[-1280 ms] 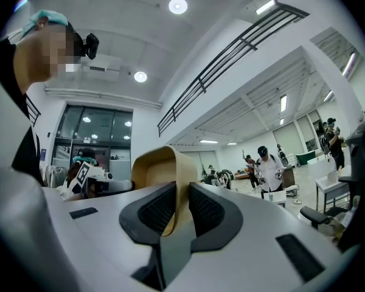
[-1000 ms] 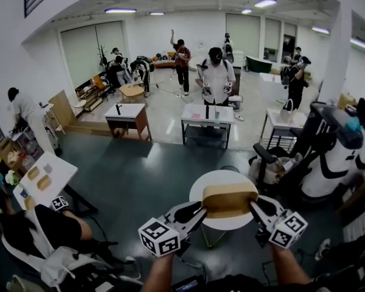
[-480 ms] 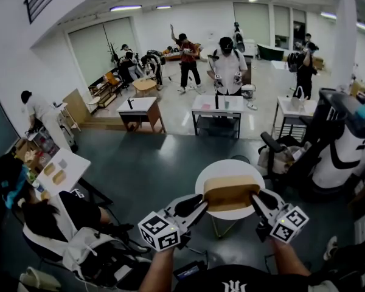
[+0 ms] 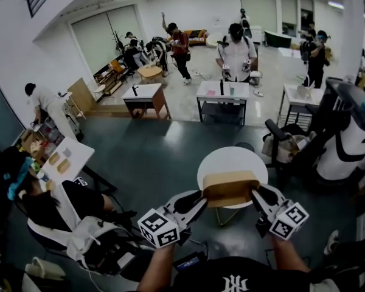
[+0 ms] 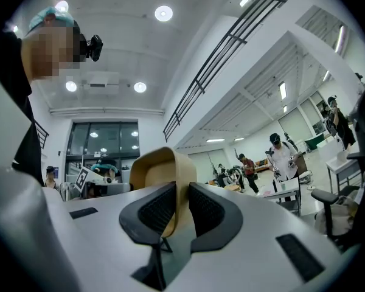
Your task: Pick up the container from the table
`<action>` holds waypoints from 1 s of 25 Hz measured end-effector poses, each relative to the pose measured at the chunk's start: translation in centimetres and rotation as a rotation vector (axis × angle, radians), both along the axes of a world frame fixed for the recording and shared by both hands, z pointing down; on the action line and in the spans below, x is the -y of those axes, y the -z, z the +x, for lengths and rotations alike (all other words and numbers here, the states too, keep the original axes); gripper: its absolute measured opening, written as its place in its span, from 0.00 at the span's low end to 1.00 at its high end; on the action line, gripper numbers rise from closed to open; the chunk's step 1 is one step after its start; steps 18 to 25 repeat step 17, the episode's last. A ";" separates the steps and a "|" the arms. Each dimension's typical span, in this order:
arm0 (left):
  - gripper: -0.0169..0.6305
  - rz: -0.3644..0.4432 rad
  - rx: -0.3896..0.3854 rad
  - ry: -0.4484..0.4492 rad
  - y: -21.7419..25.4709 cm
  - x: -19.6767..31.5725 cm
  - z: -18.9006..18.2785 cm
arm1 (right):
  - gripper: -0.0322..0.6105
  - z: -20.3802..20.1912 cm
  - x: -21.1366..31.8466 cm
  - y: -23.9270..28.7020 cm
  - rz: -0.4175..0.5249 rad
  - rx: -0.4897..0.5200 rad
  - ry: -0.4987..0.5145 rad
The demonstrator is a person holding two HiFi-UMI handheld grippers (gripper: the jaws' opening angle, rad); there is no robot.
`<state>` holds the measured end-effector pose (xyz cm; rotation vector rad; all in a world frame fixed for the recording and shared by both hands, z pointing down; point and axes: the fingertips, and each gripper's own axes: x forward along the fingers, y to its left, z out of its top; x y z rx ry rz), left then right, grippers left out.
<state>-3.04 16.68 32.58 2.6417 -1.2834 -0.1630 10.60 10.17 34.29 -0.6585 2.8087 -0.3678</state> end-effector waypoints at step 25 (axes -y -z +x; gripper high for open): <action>0.17 0.002 -0.006 0.029 -0.8 -2.3 -0.9 | 0.18 -1.1 -1.9 -1.5 -0.028 -0.013 0.046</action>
